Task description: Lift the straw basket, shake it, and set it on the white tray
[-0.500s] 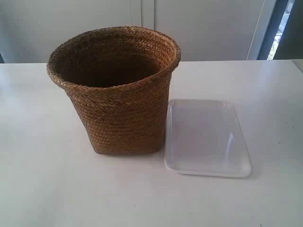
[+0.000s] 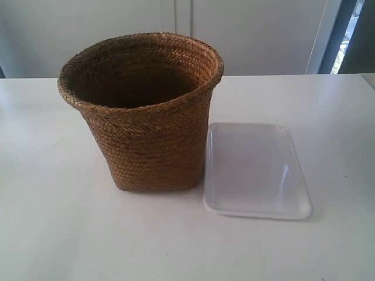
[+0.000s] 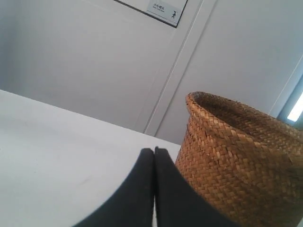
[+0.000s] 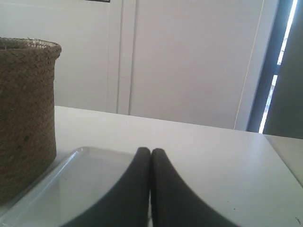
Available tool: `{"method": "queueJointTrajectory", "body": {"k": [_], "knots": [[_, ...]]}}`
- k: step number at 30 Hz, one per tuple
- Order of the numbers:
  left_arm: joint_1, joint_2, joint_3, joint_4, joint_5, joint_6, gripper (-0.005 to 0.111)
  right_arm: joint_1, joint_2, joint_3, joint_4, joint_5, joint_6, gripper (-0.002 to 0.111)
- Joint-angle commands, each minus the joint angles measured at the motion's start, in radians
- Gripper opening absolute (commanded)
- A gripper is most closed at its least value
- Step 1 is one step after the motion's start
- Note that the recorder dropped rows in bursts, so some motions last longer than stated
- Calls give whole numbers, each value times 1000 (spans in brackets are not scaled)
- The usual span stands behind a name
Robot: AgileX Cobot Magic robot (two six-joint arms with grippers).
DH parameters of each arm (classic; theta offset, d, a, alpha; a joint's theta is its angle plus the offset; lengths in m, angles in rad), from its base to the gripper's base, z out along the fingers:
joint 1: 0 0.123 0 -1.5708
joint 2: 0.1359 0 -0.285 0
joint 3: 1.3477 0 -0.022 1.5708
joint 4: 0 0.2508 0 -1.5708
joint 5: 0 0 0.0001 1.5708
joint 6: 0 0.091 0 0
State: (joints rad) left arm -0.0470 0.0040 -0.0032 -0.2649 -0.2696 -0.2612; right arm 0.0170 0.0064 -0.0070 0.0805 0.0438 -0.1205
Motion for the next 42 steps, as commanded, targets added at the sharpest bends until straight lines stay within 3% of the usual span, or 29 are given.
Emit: {"method": "queueJointTrajectory", "body": {"k": [1, 3, 6, 9, 10, 12, 14, 16, 19, 22, 30, 36, 39, 41, 42], "knots": [[-6, -4, 3, -13, 4, -257, 0, 2, -6, 7, -25, -2, -90, 0], [-6, -4, 3, -13, 74, -349, 0, 2, -6, 7, -25, 0, -92, 0], [-6, -4, 3, -13, 150, -353, 0, 2, -6, 7, -25, 0, -92, 0], [-6, -4, 3, -13, 165, -425, 0, 2, -6, 7, -30, -34, -106, 0], [-6, -4, 3, -20, 145, -583, 0, 3, -6, 7, -13, -194, -46, 0], [-6, -4, 3, -20, 107, -719, 0, 3, -6, 7, 68, -409, 187, 0], [-1, -4, 3, -20, 76, -725, 0, 3, -6, 7, 120, -670, 590, 0], [1, -4, 3, -16, 76, -711, 0, 3, -6, 7, 158, -892, 764, 0], [1, -4, 3, -16, 51, -708, 0, 3, -6, 7, 143, -1134, 817, 0], [1, -4, 3, -19, 49, -740, 0, 3, -6, 7, 148, -1265, 783, 0], [1, -4, 3, -12, 83, -714, 0, 3, -6, 7, 151, -1265, 779, 0], [3, -4, 3, -12, 200, -632, 0, 3, -6, 7, 205, -1265, 829, 0], [3, -4, 3, -12, 245, -623, 0, 3, -6, 1, 153, -724, 1060, 0], [3, -4, 3, -12, 246, -623, 0, 3, -6, -36, 106, -323, 1042, 0], [3, -4, 3, -12, 231, -619, 0, 3, 6, -46, 106, -209, 1018, 0]]}}
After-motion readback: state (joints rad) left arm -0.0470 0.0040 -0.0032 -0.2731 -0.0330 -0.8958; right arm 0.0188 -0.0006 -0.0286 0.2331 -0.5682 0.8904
